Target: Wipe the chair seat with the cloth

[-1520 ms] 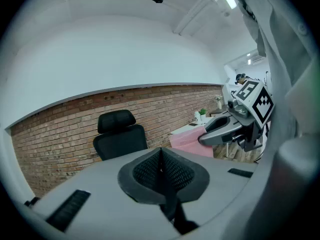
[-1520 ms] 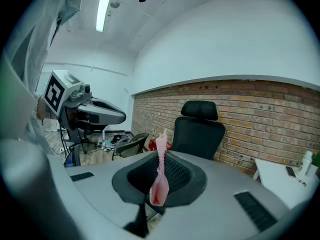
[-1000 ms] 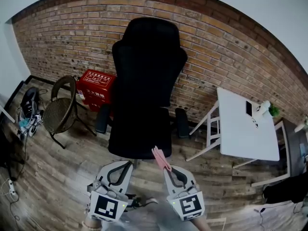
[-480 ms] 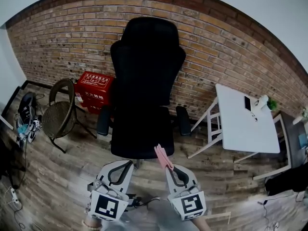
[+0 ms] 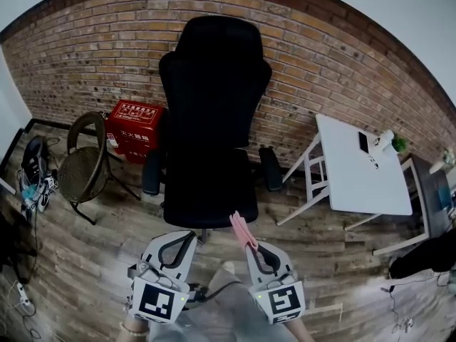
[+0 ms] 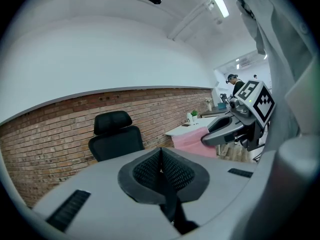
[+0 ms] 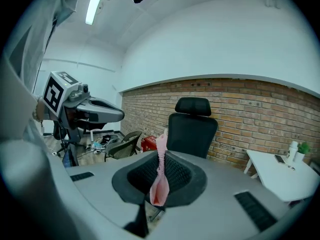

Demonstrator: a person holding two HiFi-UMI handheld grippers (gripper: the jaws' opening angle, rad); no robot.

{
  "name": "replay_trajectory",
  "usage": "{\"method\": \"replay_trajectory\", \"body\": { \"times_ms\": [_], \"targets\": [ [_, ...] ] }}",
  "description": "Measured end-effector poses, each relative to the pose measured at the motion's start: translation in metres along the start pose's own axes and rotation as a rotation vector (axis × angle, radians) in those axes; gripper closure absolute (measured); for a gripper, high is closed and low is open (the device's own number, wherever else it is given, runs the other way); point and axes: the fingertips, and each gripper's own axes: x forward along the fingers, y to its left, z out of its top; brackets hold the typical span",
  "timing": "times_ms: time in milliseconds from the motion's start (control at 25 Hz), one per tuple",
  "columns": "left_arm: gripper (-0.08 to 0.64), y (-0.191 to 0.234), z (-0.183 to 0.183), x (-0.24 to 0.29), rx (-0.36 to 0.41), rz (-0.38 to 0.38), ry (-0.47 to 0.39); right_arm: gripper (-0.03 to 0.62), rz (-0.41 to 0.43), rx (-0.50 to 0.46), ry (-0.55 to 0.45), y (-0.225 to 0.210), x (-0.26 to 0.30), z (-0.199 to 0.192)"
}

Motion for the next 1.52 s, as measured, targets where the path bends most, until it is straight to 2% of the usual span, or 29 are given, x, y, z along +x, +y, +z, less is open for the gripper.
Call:
{"method": "replay_trajectory", "body": {
  "times_ms": [240,400,600,840,1200,1520],
  "targets": [
    [0.541,0.012,-0.009,0.013,-0.009,0.011,0.007,0.537,0.008,-0.012,-0.003,-0.008,0.022,0.000],
    [0.541,0.023,-0.008,0.040,-0.003,0.029,0.015,0.537,0.029,-0.004,-0.007,-0.029,0.044,-0.001],
    [0.541,0.041,-0.009,0.080,0.006,0.048,0.039,0.537,0.067,-0.012,-0.016,-0.062,0.087,0.001],
    [0.541,0.078,0.000,0.138,-0.003,0.098,0.045,0.537,0.117,-0.036,-0.036,-0.112,0.146,0.022],
    [0.541,0.133,-0.001,0.237,-0.034,0.153,0.082,0.537,0.202,-0.036,0.001,-0.185,0.234,0.028],
    [0.541,0.165,-0.009,0.305,-0.052,0.192,0.112,0.537,0.275,-0.021,0.047,-0.226,0.295,0.021]
  ]
}}
